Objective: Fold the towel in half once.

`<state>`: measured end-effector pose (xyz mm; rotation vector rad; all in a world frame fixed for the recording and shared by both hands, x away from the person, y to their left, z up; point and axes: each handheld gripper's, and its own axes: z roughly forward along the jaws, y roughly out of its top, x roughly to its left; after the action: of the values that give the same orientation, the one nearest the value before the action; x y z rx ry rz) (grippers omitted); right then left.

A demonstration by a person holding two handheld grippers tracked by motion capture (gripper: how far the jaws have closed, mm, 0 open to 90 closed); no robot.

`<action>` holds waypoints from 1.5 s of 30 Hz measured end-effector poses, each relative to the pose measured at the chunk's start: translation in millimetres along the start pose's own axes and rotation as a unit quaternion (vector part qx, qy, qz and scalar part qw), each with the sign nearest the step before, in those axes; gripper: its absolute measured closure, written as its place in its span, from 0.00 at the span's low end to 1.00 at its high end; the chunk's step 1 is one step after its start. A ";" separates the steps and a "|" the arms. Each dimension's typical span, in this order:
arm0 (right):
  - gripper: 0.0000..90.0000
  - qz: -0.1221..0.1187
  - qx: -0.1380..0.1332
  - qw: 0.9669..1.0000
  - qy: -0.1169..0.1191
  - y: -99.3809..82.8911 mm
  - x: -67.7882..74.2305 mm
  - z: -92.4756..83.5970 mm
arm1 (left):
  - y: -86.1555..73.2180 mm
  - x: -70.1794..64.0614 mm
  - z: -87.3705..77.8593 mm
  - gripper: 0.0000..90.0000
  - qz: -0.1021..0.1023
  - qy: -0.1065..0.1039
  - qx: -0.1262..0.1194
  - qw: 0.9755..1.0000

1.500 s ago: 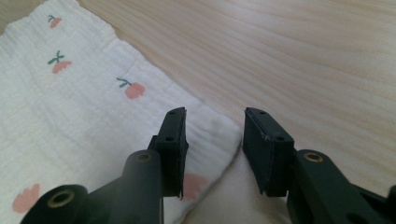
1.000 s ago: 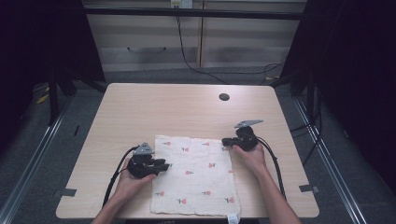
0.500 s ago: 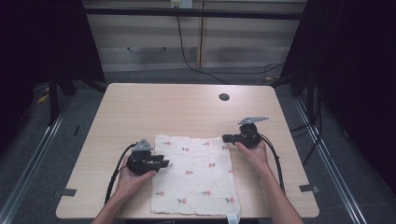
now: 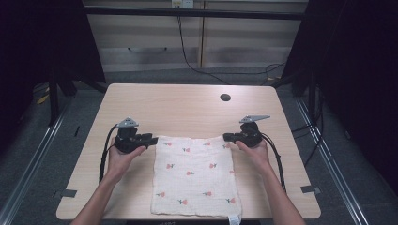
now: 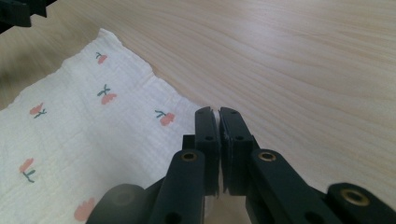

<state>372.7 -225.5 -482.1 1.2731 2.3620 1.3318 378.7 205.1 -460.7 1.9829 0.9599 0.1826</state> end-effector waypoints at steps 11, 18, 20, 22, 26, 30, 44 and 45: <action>0.96 -0.003 -0.003 1.000 0.006 -0.4 0.3 5.1 | 9.1 21.2 17.5 0.66 -0.010 0.004 0.023 1.000; 0.96 0.000 0.003 1.000 0.008 -1.6 0.7 7.6 | 3.5 28.8 37.1 0.65 -0.014 0.009 0.049 0.999; 0.96 0.000 0.005 1.000 0.009 -2.2 0.4 7.3 | 3.9 32.6 39.9 0.65 -0.019 0.008 0.055 0.998; 0.96 -0.001 0.006 1.000 0.009 -3.1 -0.6 7.4 | 4.2 33.2 42.6 0.66 -0.018 0.009 0.057 0.998; 0.96 0.006 0.007 1.000 0.010 -4.6 -3.2 7.7 | 2.7 32.7 51.4 0.67 -0.034 0.014 0.060 0.998; 0.96 0.005 0.005 1.000 0.011 -5.6 -2.6 7.7 | -0.4 31.5 57.0 0.69 -0.028 0.016 0.070 0.997; 0.96 0.006 0.006 1.000 0.010 -6.7 -2.9 6.7 | -5.9 19.5 57.5 0.97 0.008 0.022 0.067 0.997; 0.96 0.006 0.006 1.000 0.009 -6.6 -2.8 6.8 | -5.9 19.2 56.4 0.97 0.011 0.022 0.067 0.997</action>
<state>373.8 -224.9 -491.9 1.2861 2.3818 1.3402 414.9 182.8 -502.8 2.1196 1.0017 0.1787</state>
